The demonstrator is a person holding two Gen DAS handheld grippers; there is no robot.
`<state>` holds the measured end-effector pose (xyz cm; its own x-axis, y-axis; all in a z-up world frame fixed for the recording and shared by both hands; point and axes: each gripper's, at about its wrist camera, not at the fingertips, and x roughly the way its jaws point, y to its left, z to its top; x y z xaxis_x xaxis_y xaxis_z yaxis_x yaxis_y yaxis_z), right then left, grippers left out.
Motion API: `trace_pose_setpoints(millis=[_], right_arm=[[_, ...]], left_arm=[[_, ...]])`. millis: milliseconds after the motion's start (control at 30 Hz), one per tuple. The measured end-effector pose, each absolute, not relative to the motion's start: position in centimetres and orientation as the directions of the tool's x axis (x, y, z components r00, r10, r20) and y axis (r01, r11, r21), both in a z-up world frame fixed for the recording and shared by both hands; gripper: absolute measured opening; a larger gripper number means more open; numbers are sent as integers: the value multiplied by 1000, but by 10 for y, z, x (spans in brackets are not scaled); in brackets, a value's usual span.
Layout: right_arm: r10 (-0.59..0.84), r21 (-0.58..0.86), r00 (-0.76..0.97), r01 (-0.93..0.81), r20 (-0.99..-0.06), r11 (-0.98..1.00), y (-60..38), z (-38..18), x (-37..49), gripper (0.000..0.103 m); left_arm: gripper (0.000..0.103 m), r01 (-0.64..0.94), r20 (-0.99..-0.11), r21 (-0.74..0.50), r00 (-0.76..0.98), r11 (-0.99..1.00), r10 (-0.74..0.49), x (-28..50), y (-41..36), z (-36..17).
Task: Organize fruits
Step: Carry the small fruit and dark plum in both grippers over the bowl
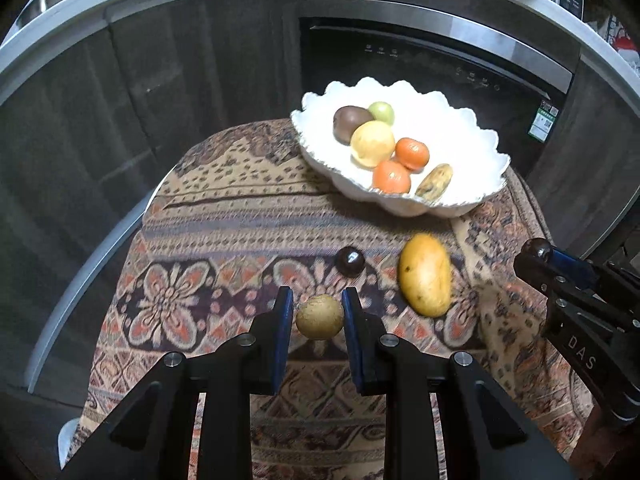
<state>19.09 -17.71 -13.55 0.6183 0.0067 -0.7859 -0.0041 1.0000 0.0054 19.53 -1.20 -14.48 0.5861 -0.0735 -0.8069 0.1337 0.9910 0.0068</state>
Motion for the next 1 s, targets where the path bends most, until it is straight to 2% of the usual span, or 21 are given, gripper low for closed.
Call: trace_pose_setpoints(millis=[667,1000], right_arm=[[-4,20,632,32,-775,999,-203,-100,258,29],[-22,8,627,45,-778,999,-212,-96,298,29]], left_arm=[[25,183,-799,-6,590,983,-115,278,-40,-108],[25,204,-811,-8,572,979,-126,325,-53,-111]])
